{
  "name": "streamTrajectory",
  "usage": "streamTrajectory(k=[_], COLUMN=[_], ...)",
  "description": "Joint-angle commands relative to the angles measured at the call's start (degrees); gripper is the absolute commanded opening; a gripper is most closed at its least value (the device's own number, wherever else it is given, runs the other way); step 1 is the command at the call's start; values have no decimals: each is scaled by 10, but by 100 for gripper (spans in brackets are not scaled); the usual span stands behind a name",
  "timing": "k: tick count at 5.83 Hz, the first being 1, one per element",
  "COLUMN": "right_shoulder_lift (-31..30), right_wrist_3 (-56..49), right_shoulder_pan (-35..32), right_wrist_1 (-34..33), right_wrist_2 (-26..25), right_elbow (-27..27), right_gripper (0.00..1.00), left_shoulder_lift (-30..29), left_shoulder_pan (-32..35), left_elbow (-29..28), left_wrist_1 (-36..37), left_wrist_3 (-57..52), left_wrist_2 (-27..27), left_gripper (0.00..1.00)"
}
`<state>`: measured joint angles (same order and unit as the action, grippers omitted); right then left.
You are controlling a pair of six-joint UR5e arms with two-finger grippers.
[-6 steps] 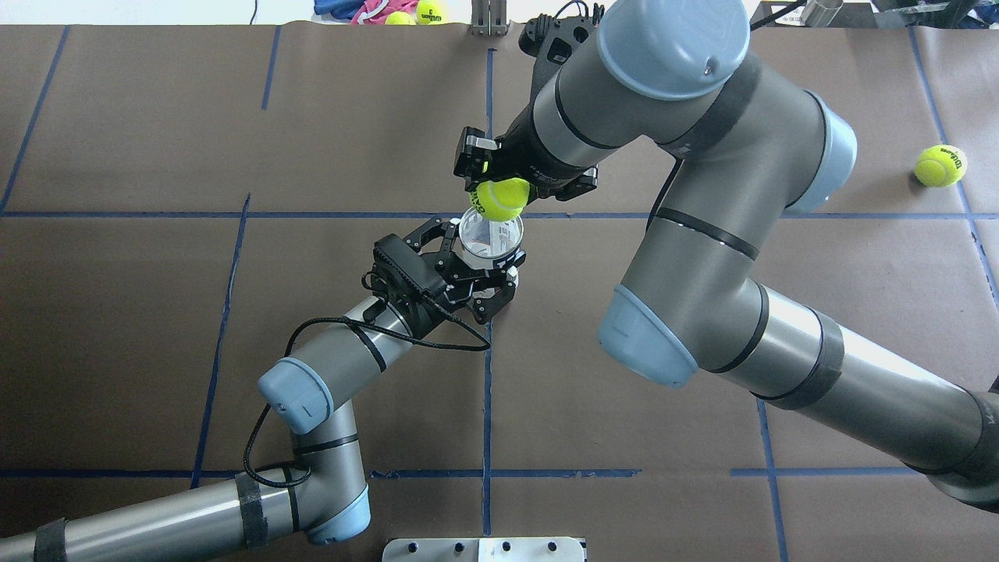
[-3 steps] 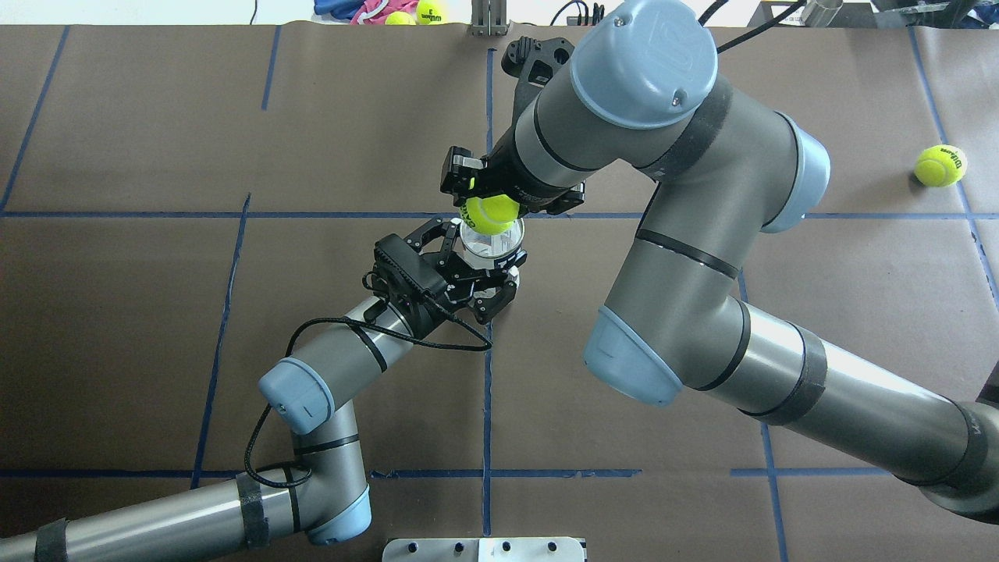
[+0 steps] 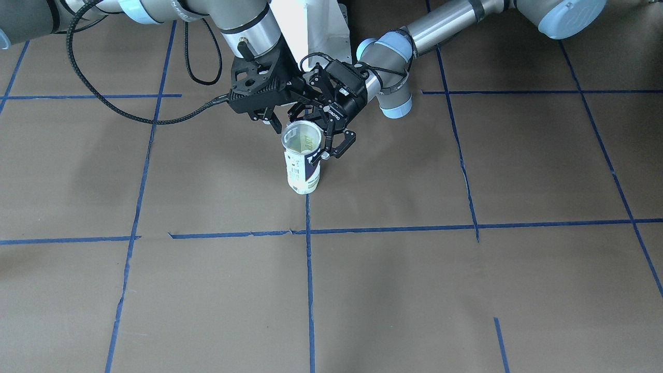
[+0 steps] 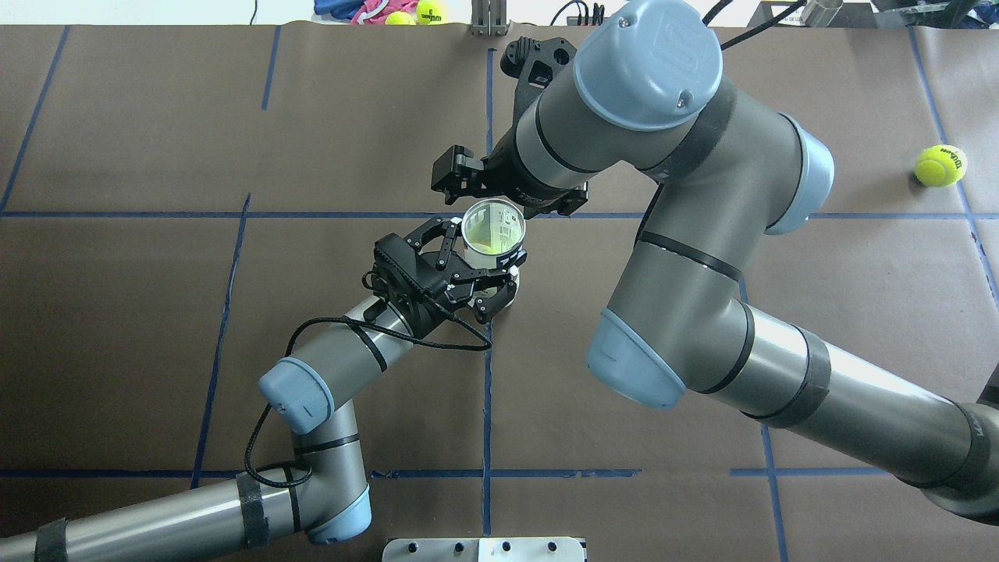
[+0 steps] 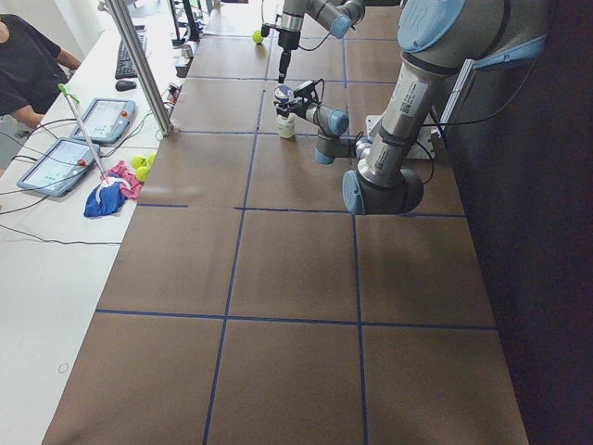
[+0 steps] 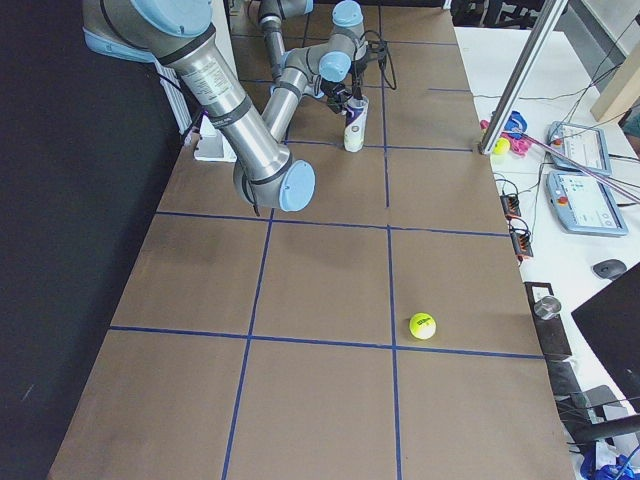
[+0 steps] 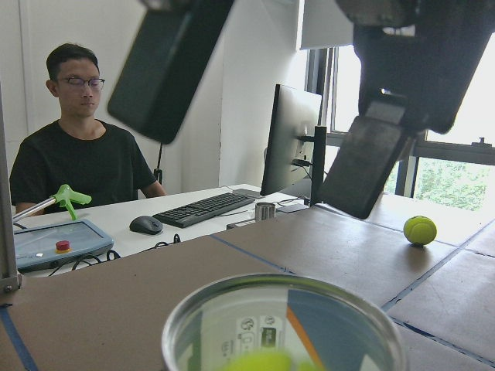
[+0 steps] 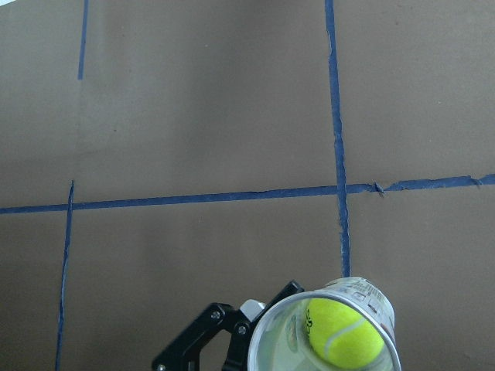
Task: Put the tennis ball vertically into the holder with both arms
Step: 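Open the right gripper to drop the ball into the cup, then move the right gripper to the second tennis ball and grasp it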
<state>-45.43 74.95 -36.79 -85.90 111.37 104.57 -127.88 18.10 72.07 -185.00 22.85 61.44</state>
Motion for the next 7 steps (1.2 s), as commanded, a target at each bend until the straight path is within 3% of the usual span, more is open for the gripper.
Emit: streamTrajectory(k=[1,2,4,6,7], right_shoulder_lift=[-28,-85,-179,-186,-184], right_wrist_3=[-4,-88,-321,-525,-557], right_shoulder_pan=[-43,-104,-220,-316,-352], right_wrist_1=[0,3,4,8,64], right_wrist_2=[31,76,89,85,76], right_elbow=[25,33,-7,-184,-278], right_gripper=[99,99,99,99,99], left_shoulder_lift=[0,0,-1,-1,-1], left_shoulder_pan=[0,0,0,1,1], left_elbow=[0,1,1,3,3], left_wrist_1=[0,-1,-2,-2,-2], left_wrist_3=[0,0,0,0,0], left_wrist_2=[-1,0,-1,-1,-1], left_gripper=[84,84,82,82,82])
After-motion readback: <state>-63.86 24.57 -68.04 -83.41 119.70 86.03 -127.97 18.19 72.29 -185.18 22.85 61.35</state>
